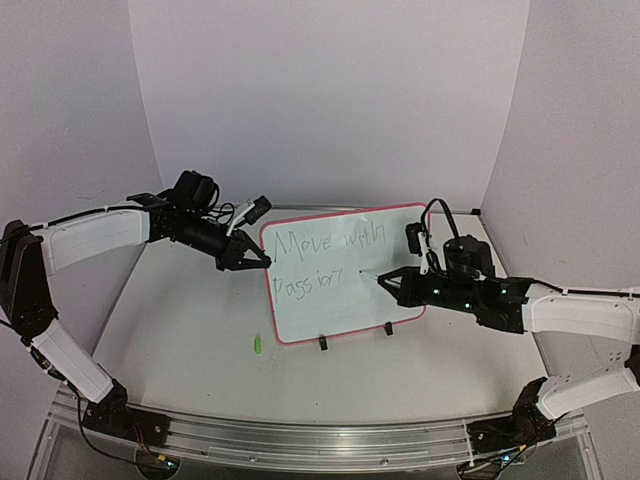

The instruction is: Write a sentence on the whiteboard

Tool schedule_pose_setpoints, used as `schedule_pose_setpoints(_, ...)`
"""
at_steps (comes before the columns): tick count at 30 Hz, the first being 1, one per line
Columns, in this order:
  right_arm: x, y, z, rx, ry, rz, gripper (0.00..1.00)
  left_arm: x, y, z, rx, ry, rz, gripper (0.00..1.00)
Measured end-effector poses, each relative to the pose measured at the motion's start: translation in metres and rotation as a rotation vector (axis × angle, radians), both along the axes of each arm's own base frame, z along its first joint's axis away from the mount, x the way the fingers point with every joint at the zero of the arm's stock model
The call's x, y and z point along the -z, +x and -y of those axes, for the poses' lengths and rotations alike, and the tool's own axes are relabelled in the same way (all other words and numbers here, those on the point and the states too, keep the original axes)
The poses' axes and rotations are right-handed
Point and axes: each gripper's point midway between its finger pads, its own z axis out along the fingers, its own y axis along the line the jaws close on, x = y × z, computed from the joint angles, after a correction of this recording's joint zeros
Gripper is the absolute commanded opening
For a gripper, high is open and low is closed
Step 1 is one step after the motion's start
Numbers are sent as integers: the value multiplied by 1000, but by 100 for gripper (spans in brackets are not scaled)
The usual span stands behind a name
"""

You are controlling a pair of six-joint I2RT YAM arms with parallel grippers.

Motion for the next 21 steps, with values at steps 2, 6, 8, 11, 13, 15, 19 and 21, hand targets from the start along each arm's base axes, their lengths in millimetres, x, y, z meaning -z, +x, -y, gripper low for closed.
schedule_pose_setpoints(2,3,1,0,-1,-6,-6,0,0,0,0,0,0,0,0)
schedule_pose_setpoints(6,7,2,-1,-1,-14,-12,0,0,0,0,0,0,0,0)
schedule_pose_setpoints(8,7,2,-1,-2,-15,-12,0,0,0,0,0,0,0,0)
schedule_pose_setpoints(11,7,2,-1,-2,-16,-12,0,0,0,0,0,0,0,0)
schedule_pose_setpoints(13,7,2,-1,-2,-15,-12,0,0,0,0,0,0,0,0)
schedule_pose_setpoints(15,6,3,-1,-2,-15,-11,0,0,0,0,0,0,0,0)
schedule_pose_setpoints(19,1,4,-3,-4,-10,1,0,0,0,0,0,0,0,0)
schedule_pose_setpoints(21,-3,5,-4,-4,-5,8,0,0,0,0,0,0,0,0)
